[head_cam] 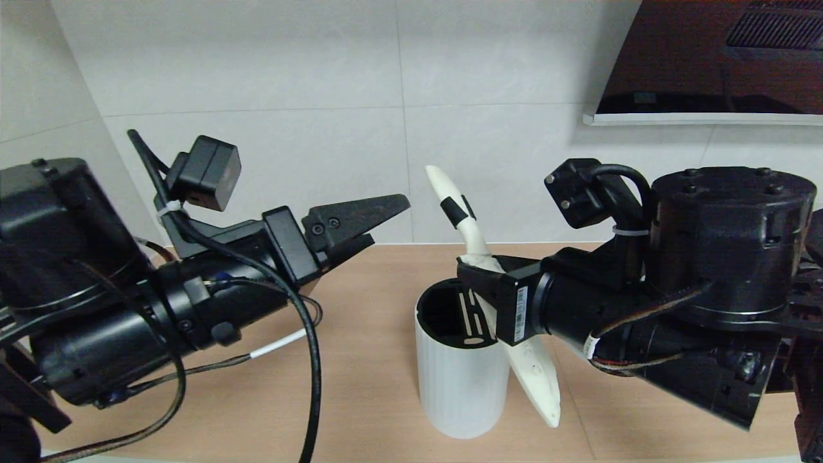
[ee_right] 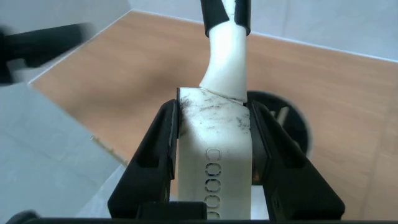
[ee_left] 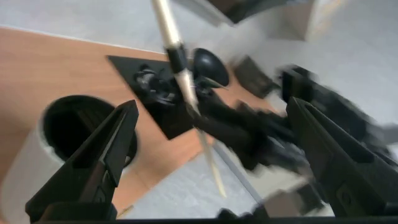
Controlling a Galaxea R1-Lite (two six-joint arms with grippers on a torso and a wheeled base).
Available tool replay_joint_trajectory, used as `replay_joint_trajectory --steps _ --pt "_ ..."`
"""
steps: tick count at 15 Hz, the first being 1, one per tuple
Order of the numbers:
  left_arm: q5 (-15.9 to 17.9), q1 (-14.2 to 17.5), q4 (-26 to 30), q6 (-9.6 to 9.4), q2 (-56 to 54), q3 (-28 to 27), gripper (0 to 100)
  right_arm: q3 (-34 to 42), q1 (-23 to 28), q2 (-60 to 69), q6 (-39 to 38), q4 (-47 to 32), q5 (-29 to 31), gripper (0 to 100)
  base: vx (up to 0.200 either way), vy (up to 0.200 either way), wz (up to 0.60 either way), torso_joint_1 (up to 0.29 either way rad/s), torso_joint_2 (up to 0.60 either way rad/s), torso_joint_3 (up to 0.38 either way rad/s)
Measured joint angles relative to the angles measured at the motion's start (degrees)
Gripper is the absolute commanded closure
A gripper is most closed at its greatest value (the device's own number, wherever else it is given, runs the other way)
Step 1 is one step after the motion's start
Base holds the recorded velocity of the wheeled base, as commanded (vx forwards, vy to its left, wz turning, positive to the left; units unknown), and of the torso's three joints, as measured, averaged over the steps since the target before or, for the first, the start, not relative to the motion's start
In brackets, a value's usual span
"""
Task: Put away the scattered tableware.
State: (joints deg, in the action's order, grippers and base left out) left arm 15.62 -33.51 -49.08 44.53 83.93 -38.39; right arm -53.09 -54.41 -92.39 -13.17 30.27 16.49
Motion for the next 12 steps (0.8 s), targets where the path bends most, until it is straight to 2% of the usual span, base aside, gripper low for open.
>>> replay_joint_trajectory --steps 2,3,6,12 --pt "-5.0 -2.3 0.0 -2.93 2.8 -0.7 0 0.1 -1.5 -0.2 -0.1 0.0 0.3 100 0.0 0.0 0.0 0.0 0.0 0.0" --pt "-6.3 -3.5 -0.1 -3.49 4.1 -0.9 0 0.1 -2.1 -0.3 -0.2 0.0 0.3 100 0.0 0.0 0.0 0.0 0.0 0.0" --pt "-6.7 -5.2 -1.6 -3.58 6.4 -1.0 0 0.1 -3.5 -0.6 -0.9 0.0 0.4 100 0.0 0.0 0.0 0.0 0.0 0.0" --pt "-7.0 -5.7 -4.7 -3.54 7.8 -0.3 0 0.3 -5.0 -1.9 -1.9 1.3 0.4 100 0.0 0.0 0.0 0.0 0.0 0.0"
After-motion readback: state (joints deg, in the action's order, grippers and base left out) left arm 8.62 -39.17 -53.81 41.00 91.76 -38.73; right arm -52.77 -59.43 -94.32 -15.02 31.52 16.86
